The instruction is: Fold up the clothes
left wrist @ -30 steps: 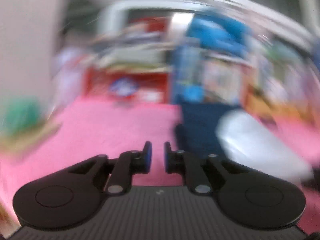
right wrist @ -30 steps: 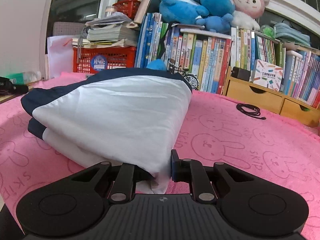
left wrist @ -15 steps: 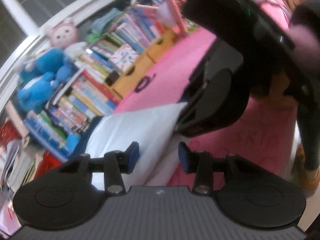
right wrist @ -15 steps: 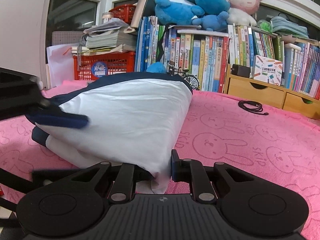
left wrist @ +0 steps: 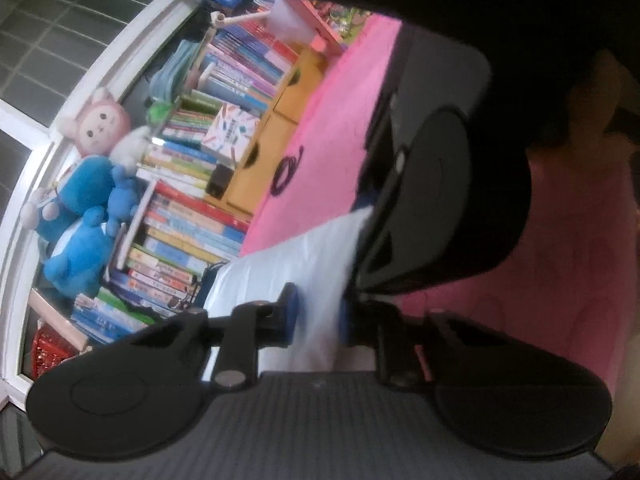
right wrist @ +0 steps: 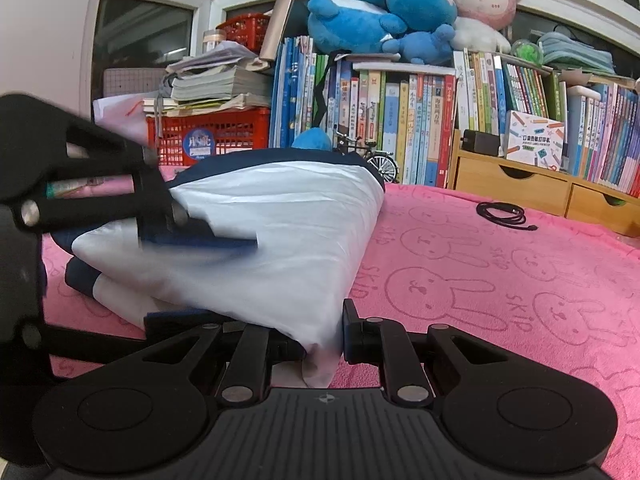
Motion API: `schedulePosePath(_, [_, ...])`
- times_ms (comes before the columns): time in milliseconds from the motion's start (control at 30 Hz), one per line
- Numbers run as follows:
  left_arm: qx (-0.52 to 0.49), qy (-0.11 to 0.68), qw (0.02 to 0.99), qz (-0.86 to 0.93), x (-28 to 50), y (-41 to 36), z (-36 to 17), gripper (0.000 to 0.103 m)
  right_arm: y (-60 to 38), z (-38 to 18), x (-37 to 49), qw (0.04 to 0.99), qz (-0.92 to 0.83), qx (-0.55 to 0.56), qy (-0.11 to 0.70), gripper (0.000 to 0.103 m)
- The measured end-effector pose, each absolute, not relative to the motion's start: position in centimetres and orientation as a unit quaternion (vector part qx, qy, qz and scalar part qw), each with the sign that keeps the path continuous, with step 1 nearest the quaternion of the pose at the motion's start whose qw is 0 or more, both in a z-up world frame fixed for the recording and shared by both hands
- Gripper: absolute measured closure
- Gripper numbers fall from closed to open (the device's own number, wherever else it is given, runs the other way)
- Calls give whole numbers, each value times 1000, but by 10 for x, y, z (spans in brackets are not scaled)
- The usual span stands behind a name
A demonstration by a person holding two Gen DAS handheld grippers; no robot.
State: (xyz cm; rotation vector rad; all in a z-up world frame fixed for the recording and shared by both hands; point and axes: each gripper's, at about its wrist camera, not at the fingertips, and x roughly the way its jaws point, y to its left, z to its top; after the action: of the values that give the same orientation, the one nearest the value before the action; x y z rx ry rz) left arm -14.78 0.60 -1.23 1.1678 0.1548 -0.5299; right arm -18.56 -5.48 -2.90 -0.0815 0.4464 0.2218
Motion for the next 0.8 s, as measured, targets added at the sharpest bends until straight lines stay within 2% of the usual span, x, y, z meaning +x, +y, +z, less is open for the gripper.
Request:
schedulePosePath(200, [537, 98, 813, -202, -142, 23, -10, 97, -54, -28, -189, 973, 94, -37, 209, 86])
schedulePosePath(567, [513, 187, 833, -90, -142, 94, -4, 96, -52, -27, -190, 974, 93, -39, 204, 86])
schedulePosePath(800, [498, 193, 842, -78, -149, 100, -1, 96, -51, -27, -190, 973, 94, -43, 207, 86])
